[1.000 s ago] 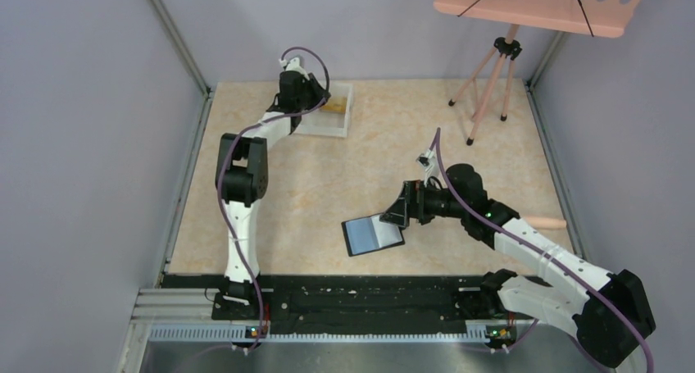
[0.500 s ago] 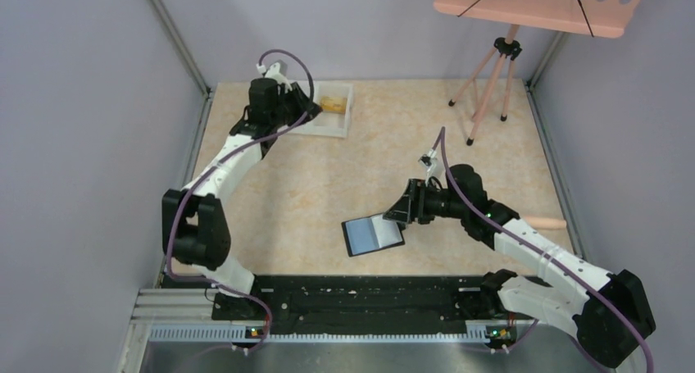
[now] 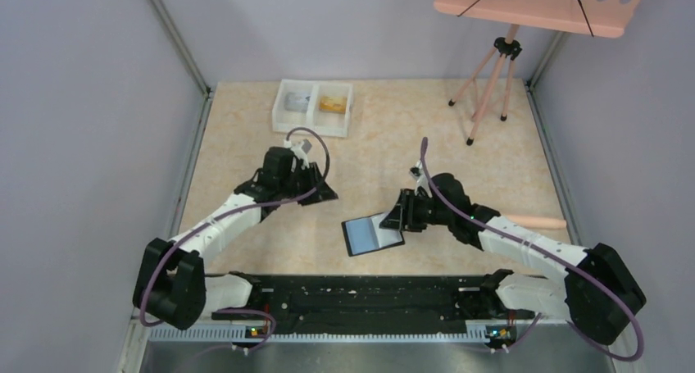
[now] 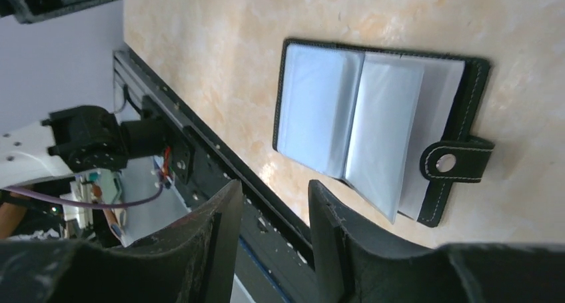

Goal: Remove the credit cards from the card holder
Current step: Remove the credit card from the card holder.

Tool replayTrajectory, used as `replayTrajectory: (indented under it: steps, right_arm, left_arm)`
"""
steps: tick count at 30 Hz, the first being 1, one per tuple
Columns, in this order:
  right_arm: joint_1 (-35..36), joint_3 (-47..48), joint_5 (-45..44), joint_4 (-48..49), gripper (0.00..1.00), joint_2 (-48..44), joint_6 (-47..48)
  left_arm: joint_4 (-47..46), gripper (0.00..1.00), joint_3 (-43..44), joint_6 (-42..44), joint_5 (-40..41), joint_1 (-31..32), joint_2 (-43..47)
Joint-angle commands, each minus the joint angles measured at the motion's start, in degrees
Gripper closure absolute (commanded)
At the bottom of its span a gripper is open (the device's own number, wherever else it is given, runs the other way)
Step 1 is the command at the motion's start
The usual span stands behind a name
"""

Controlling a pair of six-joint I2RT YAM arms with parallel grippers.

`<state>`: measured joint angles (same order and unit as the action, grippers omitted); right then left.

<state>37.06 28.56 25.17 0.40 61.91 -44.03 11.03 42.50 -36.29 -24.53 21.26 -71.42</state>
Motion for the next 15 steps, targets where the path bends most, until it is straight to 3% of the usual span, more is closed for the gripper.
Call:
replayTrajectory:
  steps: [1,7,15]
  right_arm:
    - [7.8,6.8,-11.6,-4.2,0.58,6.3,2.0]
    - [17.6,16.2,-29.1,-13.5,0.33,15.5,1.8]
    - [23.8,22.8,-39.0,-18.2,0.21,23.2,0.7]
  left_arm:
    - [-4.2,0.70,-5.4,-3.1,-1.8,3.1,2.2]
    - [0.1,0.69,-7.8,-2.0,6.6,3.1,8.7]
    - [12.4,0.63,-4.1,0.9,26.9,3.1,24.3]
